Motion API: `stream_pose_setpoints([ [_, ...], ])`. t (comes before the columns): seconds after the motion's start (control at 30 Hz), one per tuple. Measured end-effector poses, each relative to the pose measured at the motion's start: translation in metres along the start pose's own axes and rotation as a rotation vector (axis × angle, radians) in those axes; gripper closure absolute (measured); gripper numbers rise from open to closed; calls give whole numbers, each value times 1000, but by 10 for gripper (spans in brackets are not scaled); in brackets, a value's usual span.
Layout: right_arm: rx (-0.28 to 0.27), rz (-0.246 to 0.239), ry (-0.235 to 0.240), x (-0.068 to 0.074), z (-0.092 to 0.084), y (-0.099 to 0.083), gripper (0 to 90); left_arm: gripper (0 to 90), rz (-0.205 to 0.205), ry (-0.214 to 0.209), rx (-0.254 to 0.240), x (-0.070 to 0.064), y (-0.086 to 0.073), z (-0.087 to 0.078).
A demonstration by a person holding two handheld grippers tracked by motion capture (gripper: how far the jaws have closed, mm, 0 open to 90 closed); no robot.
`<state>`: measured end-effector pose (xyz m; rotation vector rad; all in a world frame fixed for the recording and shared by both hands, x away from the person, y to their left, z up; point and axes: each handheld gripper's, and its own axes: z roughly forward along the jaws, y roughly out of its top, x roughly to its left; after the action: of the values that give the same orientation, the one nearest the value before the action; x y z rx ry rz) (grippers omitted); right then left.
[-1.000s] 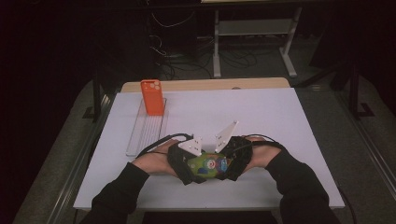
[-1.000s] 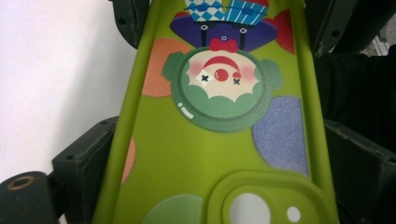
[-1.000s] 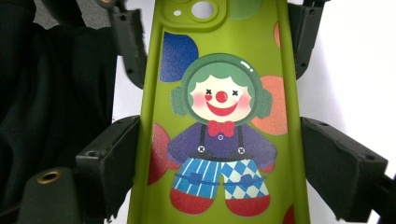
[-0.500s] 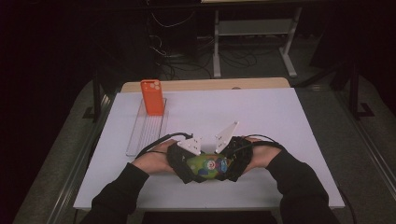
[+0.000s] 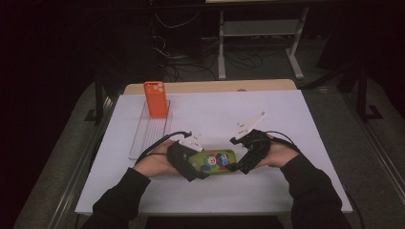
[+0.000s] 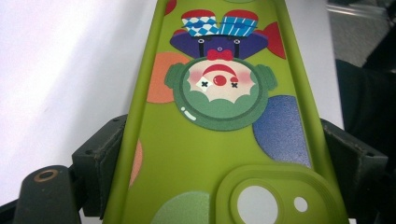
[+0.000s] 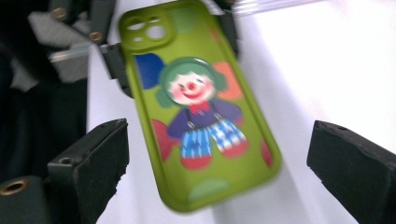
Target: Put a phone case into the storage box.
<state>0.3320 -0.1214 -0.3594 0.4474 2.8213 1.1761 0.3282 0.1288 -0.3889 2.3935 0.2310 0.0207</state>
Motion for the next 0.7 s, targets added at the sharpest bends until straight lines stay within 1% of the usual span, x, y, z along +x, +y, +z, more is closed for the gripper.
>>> stream_pose_setpoints([
  [0.03,-8,19,-17,-3,-1,-3,32,147,-17,8,-5,1,-1,0],
  [0.07,-16,52,-29,-5,-3,-6,26,147,-25,21,-8,2,-1,-1],
  [0.1,-26,71,-40,-7,-4,-9,18,147,-42,36,-12,2,-2,-1],
  [0.13,-28,121,-46,-6,-5,-11,15,148,-65,53,-11,3,-2,-1],
  [0.17,-36,149,-58,-7,-6,-14,13,148,-90,68,-14,3,-2,-1],
  [0.2,-47,185,-61,-6,-6,-17,7,148,-97,86,-10,4,-2,-1],
  [0.27,-62,202,-95,-7,-6,-24,5,148,-131,110,-21,5,-2,0],
  [0.3,-62,215,-108,-7,-7,-25,0,148,-139,121,-15,6,-2,0],
  [0.33,-70,230,-131,-7,-7,-28,0,148,-152,132,-19,7,-2,0],
  [0.37,-76,242,-156,-7,-7,-31,0,148,-156,141,-18,8,-2,0],
  [0.4,-77,262,-174,-7,-7,-32,0,148,-174,151,-20,9,-2,0],
  [0.43,-90,274,-204,-7,-7,-35,0,148,-196,159,-38,9,-2,0],
  [0.47,-109,292,-228,-5,-7,-37,0,148,-204,166,-31,10,-2,0],
  [0.5,-124,314,-249,-4,-7,-39,0,148,-220,172,-34,11,-2,0],
  [0.53,-134,324,-256,-3,-7,-41,0,148,-215,183,-22,12,-3,-1],
  [0.57,-148,322,-268,-2,-6,-44,0,148,-216,185,-14,13,-3,-1],
  [0.6,-155,338,-281,0,-5,-44,0,148,-235,190,-22,13,-3,-1],
  [0.63,-173,344,-312,3,-4,-46,0,148,-231,195,-19,14,-3,-2],
  [0.67,-178,345,-326,5,-3,-47,0,148,-243,199,-27,14,-3,-2],
  [0.7,-183,359,-333,6,-2,-47,0,148,-251,200,-31,14,-3,-2],
])
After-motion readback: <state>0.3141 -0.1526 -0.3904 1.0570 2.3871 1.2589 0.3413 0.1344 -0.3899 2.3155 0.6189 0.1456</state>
